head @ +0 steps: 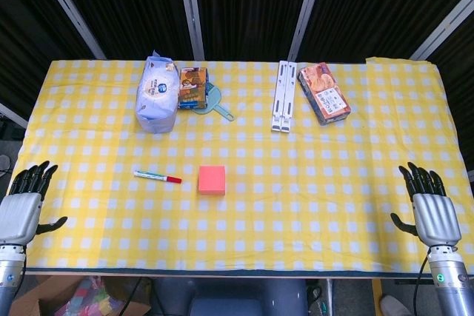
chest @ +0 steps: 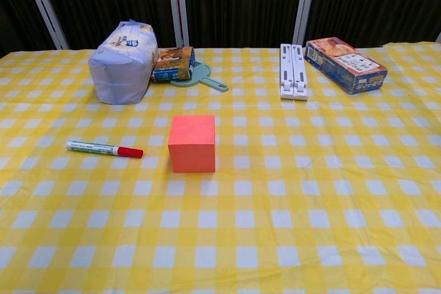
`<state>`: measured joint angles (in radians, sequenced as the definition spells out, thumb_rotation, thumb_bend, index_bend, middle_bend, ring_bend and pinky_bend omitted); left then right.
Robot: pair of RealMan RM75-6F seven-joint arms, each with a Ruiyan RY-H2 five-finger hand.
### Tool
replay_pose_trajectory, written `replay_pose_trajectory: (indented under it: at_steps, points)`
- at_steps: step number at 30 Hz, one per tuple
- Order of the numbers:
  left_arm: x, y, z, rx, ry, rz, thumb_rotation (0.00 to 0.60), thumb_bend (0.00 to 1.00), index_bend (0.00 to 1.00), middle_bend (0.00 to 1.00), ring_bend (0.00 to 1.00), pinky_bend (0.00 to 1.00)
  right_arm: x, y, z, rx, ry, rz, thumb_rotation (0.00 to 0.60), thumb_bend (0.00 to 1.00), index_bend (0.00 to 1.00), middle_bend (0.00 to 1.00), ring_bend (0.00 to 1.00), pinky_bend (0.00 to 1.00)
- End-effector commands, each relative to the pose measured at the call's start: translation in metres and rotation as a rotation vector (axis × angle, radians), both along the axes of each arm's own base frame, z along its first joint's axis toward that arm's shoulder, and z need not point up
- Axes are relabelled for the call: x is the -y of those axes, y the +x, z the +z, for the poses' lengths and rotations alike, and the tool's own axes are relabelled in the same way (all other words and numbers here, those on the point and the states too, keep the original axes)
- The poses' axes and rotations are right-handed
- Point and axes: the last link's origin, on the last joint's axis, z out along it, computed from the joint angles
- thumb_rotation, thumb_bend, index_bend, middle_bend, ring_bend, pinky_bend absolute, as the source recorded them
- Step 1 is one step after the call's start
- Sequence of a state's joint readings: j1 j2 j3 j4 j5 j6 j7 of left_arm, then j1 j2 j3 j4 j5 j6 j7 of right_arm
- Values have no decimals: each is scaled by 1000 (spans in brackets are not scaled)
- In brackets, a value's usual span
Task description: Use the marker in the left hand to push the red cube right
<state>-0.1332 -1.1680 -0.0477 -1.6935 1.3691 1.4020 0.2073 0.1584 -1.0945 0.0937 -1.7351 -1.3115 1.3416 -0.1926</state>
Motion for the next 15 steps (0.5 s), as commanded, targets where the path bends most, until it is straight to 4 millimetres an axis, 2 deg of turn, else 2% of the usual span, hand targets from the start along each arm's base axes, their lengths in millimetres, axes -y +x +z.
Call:
replay_pose_trajectory:
  at_steps: [1,15]
  points:
    - [0,0,0,-1,-1,0,600,127,0,0,0,0,0,0,0,-1,0,1,600,303,0,0,0,0]
    - [-2,1,-3,-4,-24,-1,600,127,3,0,0,0,0,0,0,2,-2,-3,600,303,0,0,0,0]
